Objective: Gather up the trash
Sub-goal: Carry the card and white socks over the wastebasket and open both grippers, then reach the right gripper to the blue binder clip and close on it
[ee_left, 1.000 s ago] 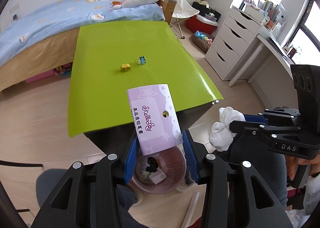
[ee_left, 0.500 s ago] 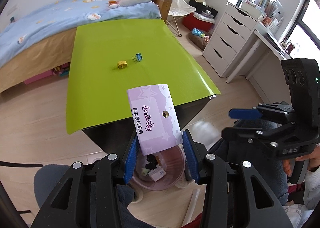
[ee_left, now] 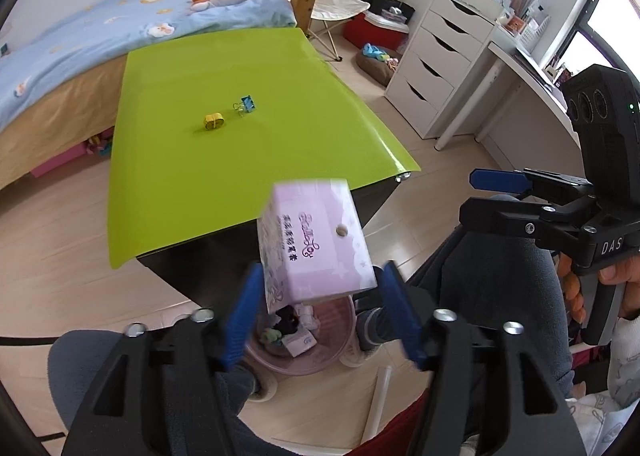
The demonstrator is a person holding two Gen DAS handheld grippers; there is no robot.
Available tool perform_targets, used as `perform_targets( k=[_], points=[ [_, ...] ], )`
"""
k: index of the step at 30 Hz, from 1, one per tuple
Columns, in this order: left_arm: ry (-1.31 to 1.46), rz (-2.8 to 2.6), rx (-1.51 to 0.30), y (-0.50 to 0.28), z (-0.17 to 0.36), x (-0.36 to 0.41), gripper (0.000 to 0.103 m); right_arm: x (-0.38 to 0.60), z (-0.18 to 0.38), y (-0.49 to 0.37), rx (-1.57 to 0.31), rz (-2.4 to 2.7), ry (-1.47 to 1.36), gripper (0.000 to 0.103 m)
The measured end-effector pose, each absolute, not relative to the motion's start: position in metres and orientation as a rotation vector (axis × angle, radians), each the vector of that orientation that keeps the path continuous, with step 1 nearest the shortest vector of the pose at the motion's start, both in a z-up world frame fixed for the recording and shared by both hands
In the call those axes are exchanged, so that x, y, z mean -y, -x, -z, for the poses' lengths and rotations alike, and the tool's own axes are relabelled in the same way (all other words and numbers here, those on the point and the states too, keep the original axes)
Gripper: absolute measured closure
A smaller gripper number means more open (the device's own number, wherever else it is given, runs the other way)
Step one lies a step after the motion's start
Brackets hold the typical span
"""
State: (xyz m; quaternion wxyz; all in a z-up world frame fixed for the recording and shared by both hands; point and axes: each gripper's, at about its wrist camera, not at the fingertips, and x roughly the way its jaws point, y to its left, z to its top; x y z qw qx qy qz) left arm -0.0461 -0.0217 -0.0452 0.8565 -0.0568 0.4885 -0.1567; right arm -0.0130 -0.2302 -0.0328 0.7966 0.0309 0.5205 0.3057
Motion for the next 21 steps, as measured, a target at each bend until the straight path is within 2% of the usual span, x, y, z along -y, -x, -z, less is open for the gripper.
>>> perform_targets(
  k=[2,8,21],
  points=[
    [0.137,0.321,-1.013,0.045,0.045,0.020,0.016,0.231,0.033,0.012,-1.118,-0.654,-0.067,0.008],
    [0.143,0.246,-1.031,0.042,0.050,0.011,0.008,0.233,0.033,0.013,-1.109,-0.647,-0.066,0.005],
    [0.187,0.178,-1.029,0.037,0.048,-0.008,0.008,0.229,0.033,0.010,-1.105,-0.656,-0.058,0.003]
  ],
)
